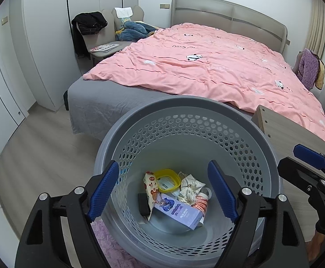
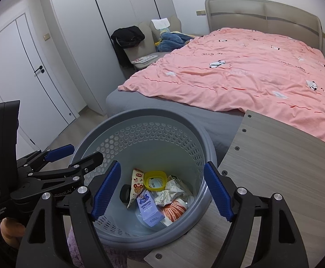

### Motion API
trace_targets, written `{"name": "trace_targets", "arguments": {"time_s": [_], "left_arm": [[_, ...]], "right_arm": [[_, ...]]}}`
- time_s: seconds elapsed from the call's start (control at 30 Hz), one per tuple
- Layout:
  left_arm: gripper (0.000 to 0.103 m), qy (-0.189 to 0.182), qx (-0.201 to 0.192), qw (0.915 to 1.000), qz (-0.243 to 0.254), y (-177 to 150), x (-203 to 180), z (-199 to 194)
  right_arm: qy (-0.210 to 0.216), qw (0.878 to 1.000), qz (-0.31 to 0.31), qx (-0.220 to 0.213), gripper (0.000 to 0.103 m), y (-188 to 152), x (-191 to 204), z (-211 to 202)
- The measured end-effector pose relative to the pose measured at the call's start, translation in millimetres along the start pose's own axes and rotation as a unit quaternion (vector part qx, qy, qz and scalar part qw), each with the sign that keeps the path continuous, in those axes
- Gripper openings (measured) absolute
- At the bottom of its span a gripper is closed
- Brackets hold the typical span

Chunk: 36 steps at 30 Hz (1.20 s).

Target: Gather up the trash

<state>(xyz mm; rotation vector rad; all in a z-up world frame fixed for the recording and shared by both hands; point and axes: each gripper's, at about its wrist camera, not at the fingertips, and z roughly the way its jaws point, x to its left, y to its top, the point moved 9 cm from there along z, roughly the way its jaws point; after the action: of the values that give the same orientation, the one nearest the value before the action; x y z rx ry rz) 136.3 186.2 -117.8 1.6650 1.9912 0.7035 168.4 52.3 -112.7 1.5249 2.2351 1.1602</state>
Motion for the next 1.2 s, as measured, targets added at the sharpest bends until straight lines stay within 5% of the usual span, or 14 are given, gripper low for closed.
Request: {"name": "trace_targets", "arguments": {"time_s": [1.2], "left_arm": [[0.081,0.016,0.000,0.9999,-0.003,2.0,2.2,-2.5]], "right_arm": [[-0.006,1.000,0.000,-0.005,0.083,1.1,-0.3,-4.9]]}}
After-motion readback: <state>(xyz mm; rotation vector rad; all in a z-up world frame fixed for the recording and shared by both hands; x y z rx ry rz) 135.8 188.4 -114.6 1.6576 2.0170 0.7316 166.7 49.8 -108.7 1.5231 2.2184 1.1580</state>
